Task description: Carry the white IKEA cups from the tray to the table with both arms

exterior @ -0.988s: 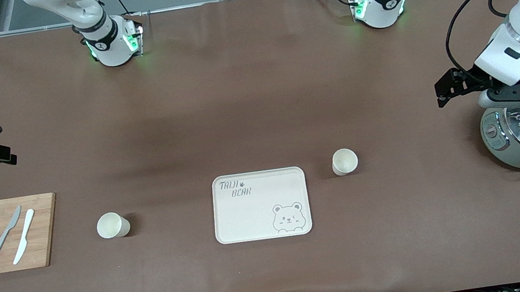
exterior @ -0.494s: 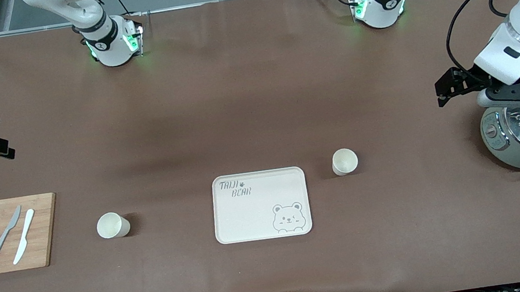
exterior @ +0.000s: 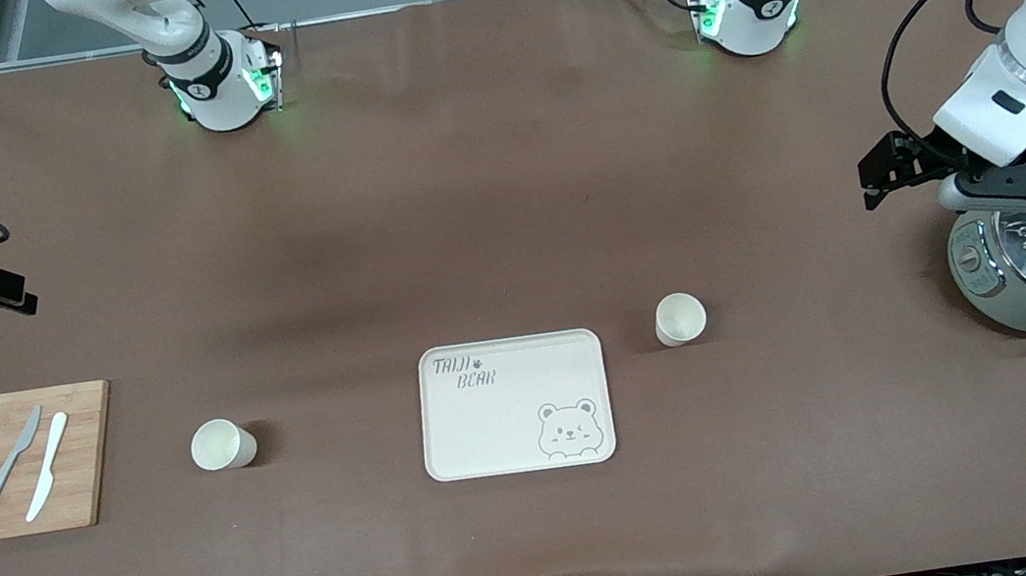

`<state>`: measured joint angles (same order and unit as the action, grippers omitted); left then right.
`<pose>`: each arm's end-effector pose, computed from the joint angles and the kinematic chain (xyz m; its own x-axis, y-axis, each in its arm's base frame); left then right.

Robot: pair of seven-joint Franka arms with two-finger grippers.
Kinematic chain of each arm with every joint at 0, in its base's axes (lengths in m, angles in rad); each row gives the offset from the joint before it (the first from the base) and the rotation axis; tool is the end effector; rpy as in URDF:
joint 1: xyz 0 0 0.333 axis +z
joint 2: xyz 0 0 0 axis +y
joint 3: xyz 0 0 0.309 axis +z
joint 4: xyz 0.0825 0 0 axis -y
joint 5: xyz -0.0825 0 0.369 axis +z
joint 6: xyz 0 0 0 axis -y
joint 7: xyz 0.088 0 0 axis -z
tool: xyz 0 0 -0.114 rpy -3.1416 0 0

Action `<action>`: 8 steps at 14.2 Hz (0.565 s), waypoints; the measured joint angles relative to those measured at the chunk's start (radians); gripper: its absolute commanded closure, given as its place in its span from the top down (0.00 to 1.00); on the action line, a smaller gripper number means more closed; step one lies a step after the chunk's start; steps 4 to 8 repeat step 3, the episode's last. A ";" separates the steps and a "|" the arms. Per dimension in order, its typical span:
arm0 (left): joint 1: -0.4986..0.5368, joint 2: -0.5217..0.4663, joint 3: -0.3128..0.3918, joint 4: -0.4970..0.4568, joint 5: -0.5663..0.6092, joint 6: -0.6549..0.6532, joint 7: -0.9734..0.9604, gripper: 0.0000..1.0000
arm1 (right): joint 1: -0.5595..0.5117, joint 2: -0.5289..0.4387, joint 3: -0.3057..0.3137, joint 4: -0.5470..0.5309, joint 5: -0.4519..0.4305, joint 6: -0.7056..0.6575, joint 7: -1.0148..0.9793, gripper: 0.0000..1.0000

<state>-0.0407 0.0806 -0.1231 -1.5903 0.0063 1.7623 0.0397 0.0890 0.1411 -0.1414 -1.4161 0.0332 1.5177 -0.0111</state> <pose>0.5732 -0.0915 0.5744 0.9752 -0.2013 0.0920 -0.2022 -0.9794 0.0000 0.5758 -0.0202 0.5982 0.9985 -0.0389 -0.0379 -0.0394 -0.9991 -0.0138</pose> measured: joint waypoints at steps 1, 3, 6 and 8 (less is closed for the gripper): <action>0.000 0.000 0.000 0.000 0.000 0.000 0.000 1.00 | 0.001 -0.002 0.000 -0.002 0.000 0.000 0.000 1.00; 0.000 0.000 0.000 0.000 0.000 0.000 0.000 1.00 | 0.002 -0.002 0.000 -0.005 0.000 0.008 0.000 1.00; 0.000 0.000 0.000 0.000 0.000 0.000 0.000 1.00 | 0.002 -0.002 0.000 -0.005 0.000 0.008 0.000 1.00; 0.000 0.000 0.000 0.000 0.000 0.000 0.000 1.00 | 0.002 -0.002 0.000 -0.005 0.000 0.008 0.000 1.00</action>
